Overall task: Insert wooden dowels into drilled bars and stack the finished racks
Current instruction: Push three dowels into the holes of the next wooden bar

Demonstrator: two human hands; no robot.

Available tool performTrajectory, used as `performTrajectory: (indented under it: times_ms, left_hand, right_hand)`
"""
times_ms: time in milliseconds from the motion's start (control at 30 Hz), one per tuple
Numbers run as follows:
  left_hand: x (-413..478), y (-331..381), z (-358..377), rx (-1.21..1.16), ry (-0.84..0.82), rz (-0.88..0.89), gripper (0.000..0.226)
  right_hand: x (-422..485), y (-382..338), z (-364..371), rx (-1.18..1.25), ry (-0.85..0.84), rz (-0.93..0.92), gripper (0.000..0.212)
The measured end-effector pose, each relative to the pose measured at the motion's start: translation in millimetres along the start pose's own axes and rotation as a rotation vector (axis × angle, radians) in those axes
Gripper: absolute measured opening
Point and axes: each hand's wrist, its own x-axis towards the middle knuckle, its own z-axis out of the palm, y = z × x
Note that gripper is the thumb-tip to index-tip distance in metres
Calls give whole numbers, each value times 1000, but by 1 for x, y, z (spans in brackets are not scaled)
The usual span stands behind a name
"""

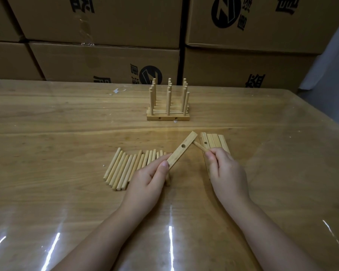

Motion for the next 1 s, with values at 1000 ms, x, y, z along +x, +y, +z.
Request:
performTrajectory:
  times_ms: [1000]
  left_hand:
    - [-6,0,2,95,36,44,34]
  right_hand:
    - [4,5,-6,376,-118,228,33]
